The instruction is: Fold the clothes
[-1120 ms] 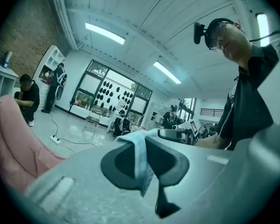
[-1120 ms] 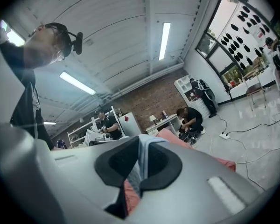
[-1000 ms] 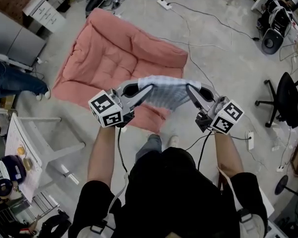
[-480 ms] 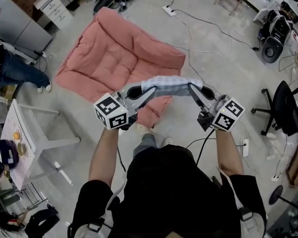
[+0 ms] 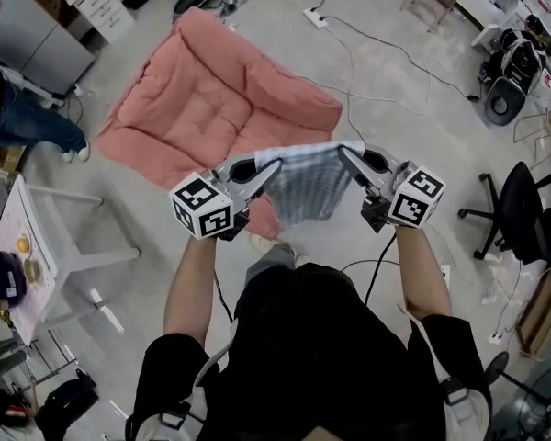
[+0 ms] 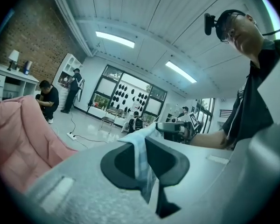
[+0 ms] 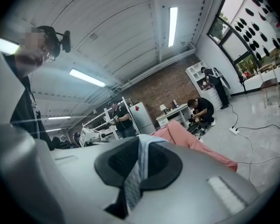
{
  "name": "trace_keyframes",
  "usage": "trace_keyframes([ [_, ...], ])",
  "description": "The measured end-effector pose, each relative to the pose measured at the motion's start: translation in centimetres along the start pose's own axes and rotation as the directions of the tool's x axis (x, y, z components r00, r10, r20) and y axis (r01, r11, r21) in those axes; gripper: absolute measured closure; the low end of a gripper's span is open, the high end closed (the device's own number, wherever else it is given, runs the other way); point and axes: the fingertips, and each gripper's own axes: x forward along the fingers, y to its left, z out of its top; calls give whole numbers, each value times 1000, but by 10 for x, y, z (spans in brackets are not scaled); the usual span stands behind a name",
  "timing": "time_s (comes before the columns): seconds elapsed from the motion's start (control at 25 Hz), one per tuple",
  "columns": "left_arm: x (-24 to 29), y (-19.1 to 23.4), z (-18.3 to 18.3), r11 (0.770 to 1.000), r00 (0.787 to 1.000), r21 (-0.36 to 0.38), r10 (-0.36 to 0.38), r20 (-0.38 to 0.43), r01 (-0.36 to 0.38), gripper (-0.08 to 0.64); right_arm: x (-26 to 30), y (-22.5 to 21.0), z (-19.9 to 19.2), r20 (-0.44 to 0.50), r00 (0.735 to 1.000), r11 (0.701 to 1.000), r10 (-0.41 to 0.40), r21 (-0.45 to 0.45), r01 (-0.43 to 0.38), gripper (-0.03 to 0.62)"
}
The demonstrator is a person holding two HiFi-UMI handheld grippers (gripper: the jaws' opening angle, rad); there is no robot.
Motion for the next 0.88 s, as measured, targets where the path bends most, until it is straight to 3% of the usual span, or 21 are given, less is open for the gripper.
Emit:
trace_keyframes([
  [0.56, -48, 140, 19, 982, 982, -59, 180, 50, -177, 526, 159, -49, 6, -124, 981, 988, 151, 40, -147, 577],
  [0.72, -77, 170, 26, 971, 970, -80, 231, 69, -226, 526, 206, -50, 7, -164, 963, 977, 212, 38, -209, 575],
  [0.88, -105, 201, 23, 939, 942, -150, 324, 90, -309, 526, 261, -53, -3, -241, 927, 958, 288, 68, -280, 577],
])
